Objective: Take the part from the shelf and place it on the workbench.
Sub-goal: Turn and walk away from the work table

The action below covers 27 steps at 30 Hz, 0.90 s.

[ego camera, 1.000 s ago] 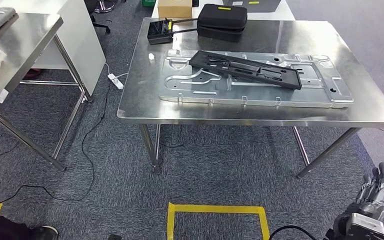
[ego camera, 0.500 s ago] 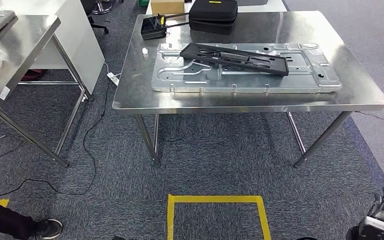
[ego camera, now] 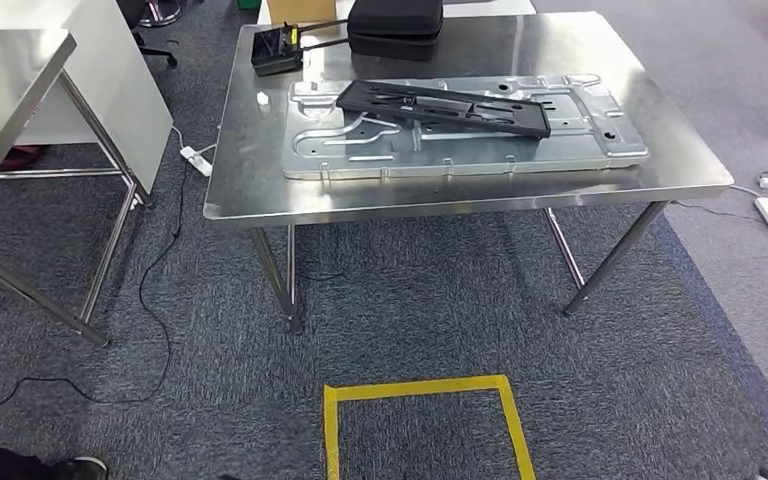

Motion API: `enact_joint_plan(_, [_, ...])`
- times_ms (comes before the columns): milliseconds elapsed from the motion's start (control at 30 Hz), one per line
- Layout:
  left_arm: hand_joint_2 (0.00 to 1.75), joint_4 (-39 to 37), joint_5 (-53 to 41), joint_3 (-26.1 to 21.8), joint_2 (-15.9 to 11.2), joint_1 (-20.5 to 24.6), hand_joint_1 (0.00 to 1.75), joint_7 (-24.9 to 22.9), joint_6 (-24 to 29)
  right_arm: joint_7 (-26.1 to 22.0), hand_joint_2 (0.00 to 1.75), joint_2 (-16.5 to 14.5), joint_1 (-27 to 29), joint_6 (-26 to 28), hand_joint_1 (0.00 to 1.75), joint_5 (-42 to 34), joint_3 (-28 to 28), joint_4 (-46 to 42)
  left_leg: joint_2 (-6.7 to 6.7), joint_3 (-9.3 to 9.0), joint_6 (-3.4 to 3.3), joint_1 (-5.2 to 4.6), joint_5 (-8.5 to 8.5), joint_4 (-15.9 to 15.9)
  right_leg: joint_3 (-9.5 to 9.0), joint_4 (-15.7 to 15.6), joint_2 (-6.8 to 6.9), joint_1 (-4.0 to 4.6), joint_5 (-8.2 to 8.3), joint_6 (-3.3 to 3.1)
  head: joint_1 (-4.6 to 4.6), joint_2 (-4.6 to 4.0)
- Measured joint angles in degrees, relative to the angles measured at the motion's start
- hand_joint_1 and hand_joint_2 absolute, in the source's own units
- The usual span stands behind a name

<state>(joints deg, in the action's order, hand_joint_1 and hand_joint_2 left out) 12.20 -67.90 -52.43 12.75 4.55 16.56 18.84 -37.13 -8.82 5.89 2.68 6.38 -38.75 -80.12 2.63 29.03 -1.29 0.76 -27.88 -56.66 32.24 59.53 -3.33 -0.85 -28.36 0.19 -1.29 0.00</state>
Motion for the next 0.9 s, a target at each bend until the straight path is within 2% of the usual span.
enact_joint_plan(33, [0.00,0.0,-0.1,0.0,0.0,0.0,0.00,0.0,0.0,-0.2,0.00,-0.1,-0.9,-0.7,0.00,0.3,-3.1,3.2,-1.10,-0.01,-0.41,0.07,0.15,0.4,1.42,2.6,0.64,0.02,-1.42,0.42,-0.05,0.00])
enact_joint_plan(100, [0.00,0.0,-0.1,-0.1,0.1,0.0,0.00,-0.1,0.0,-0.5,0.00,-0.1,-2.5,-1.5,0.00,1.2,-8.4,9.0,-3.09,0.12,-0.99,0.08,0.36,0.8,5.52,10.5,2.45,0.02,-5.15,1.05,-0.13,0.00])
enact_joint_plan(133, [0.00,0.0,-0.1,-0.1,0.1,-0.1,0.00,-0.1,0.0,-0.6,0.00,-0.1,-2.8,-1.6,0.00,1.5,-9.6,10.8,-3.76,0.21,-1.00,0.03,0.32,0.7,6.89,13.2,2.71,-0.05,-5.85,1.21,-0.13,0.00])
enact_joint_plan(167, [0.00,0.0,-0.1,-0.1,0.1,-0.1,0.00,-0.1,0.0,-0.6,0.00,-0.1,-2.9,-1.7,0.00,1.8,-10.6,12.3,-4.39,0.28,-0.99,-0.01,0.24,0.6,7.34,14.1,2.89,-0.12,-5.51,1.30,-0.13,0.00])
enact_joint_plan(200, [0.00,0.0,-0.1,-0.1,0.1,-0.1,0.00,-0.1,0.0,-0.6,0.00,-0.1,-3.0,-1.8,0.00,2.0,-11.5,13.7,-5.02,0.30,-0.94,-0.02,0.12,0.4,6.56,12.6,3.12,-0.17,-4.08,1.32,-0.13,0.00])
enact_joint_plan(233, [0.00,0.0,-0.1,-0.1,0.1,-0.1,0.00,-0.1,0.0,-0.6,0.00,0.0,-3.3,-1.8,0.00,2.3,-12.4,15.0,-5.63,0.25,-0.83,-0.03,-0.06,0.2,4.67,8.9,3.66,-0.17,-1.97,1.23,-0.13,0.00])
enact_joint_plan(300, [0.00,0.0,-0.1,-0.2,0.2,0.0,0.00,0.0,0.0,-0.6,0.00,0.5,-4.2,-1.7,0.00,3.3,-14.6,18.3,-6.75,0.08,-0.38,-0.19,-0.49,-0.1,0.88,1.4,5.73,0.18,0.77,0.71,-0.13,0.00])
enact_joint_plan(333, [0.00,0.0,-0.1,-0.2,0.2,0.1,0.00,0.0,0.0,-0.7,0.00,0.8,-4.6,-1.4,0.00,4.2,-15.7,20.3,-7.21,-0.01,-0.10,-0.29,-0.65,-0.2,-0.04,-0.7,6.40,0.43,1.23,0.39,-0.12,0.00])
enact_joint_plan(367, [0.00,0.0,-0.1,-0.3,0.3,0.2,0.00,0.0,0.0,-0.9,0.00,1.2,-5.0,-0.8,0.00,5.3,-16.9,22.5,-7.63,-0.10,0.19,-0.39,-0.74,-0.2,-0.17,-1.3,6.66,0.67,1.08,0.07,-0.12,0.00])
enact_joint_plan(433, [0.00,0.0,0.0,-0.5,0.3,0.4,0.00,0.0,0.0,-1.3,0.00,2.3,-5.4,1.6,0.00,7.8,-19.2,27.5,-8.32,-0.29,0.77,-0.46,-0.91,-0.2,-0.07,-1.4,5.69,0.65,1.32,-0.50,-0.10,0.00])
enact_joint_plan(467, [0.00,0.0,0.1,-0.6,0.4,0.4,0.00,0.0,0.0,-1.3,0.00,2.8,-5.7,3.5,0.00,9.4,-20.4,30.4,-7.89,-0.26,1.10,-0.41,-1.38,-0.6,-0.18,-1.6,5.25,0.48,1.47,-0.85,-0.08,0.00])
enact_joint_plan(500, [0.00,0.0,0.2,-0.8,0.4,0.4,0.00,0.0,0.1,-0.9,0.00,3.4,-6.0,5.8,0.00,11.0,-21.4,33.4,-6.91,0.23,1.36,-0.34,-2.44,-1.9,-0.26,-1.8,4.74,0.30,1.69,-1.22,-0.02,0.00])
enact_joint_plan(567, [0.00,0.0,0.4,-1.2,0.4,0.4,0.00,-0.1,0.2,0.6,0.00,4.2,-6.9,9.9,0.00,13.6,-23.2,39.1,-4.31,2.87,1.72,-0.13,-6.08,-8.0,-0.15,-2.1,3.64,0.16,2.02,-1.78,0.09,0.00])
enact_joint_plan(600, [0.00,0.0,0.4,-1.4,0.4,0.3,0.00,-0.1,0.2,1.4,0.00,4.5,-7.2,11.2,0.00,14.4,-24.0,41.5,-3.59,4.77,1.78,-0.09,-7.94,-12.0,0.03,-2.0,3.00,0.22,2.10,-1.93,0.13,0.00])
enact_joint_plan(633, [0.00,0.0,0.5,-1.5,0.4,0.2,0.00,-0.2,0.2,1.9,0.00,4.8,-7.5,11.9,0.00,14.7,-24.6,43.6,-3.29,6.34,1.81,-0.08,-8.99,-15.2,0.13,-2.0,2.30,0.29,2.14,-1.98,0.12,0.00])
enact_joint_plan(667, [0.00,0.0,0.5,-1.6,0.4,0.0,0.00,-0.2,0.2,2.2,0.00,5.0,-7.6,12.3,0.00,14.9,-25.2,45.4,-3.16,7.13,1.77,-0.09,-8.89,-16.7,0.18,-1.9,1.56,0.36,2.15,-2.01,0.13,0.00])
enact_joint_plan(700, [0.00,0.0,0.5,-1.7,0.4,0.0,0.00,-0.2,0.2,2.3,0.00,5.1,-7.7,12.4,0.00,15.1,-25.8,46.9,-3.06,6.85,1.64,-0.09,-7.57,-15.8,0.18,-1.8,0.79,0.42,2.16,-2.01,0.12,0.00])
enact_joint_plan(733, [0.00,0.0,0.5,-1.7,0.4,-0.1,0.00,-0.3,0.2,2.4,0.00,5.2,-7.7,12.4,0.00,15.2,-26.2,48.2,-2.76,5.56,1.41,-0.10,-5.37,-12.8,0.15,-1.7,0.02,0.47,2.14,-1.98,0.12,0.00])
enact_joint_plan(800, [0.00,0.0,0.5,-1.8,0.3,-0.1,0.00,-0.3,0.2,2.5,0.00,5.3,-8.0,12.5,0.00,15.3,-26.8,50.3,-0.40,2.22,0.74,-0.11,-1.61,-4.9,0.30,-1.3,-1.35,0.54,2.09,-1.77,0.10,0.00])
enact_joint_plan(833, [0.00,0.0,0.5,-1.8,0.3,0.0,0.00,-0.3,0.2,2.5,0.00,5.4,-8.2,12.5,0.00,15.4,-27.0,51.1,0.72,1.21,0.50,-0.16,-0.80,-2.3,0.56,-1.1,-1.97,0.47,2.12,-1.49,0.11,0.00])
enact_joint_plan(867, [0.00,0.0,0.5,-1.8,0.3,0.0,0.00,-0.3,0.2,2.5,0.00,5.5,-8.4,12.5,0.00,15.4,-27.2,51.7,1.53,0.79,0.31,-0.26,-0.69,-1.1,0.86,-1.0,-2.54,0.35,2.20,-1.11,0.10,0.00])
enact_joint_plan(900, [0.00,0.0,0.5,-1.9,0.2,0.1,0.00,-0.3,0.2,2.5,0.00,5.7,-8.5,12.5,0.00,15.4,-27.4,52.3,1.51,0.74,0.19,-0.36,-0.75,-0.9,1.11,-1.0,-3.12,0.25,2.34,-0.65,0.10,0.00])
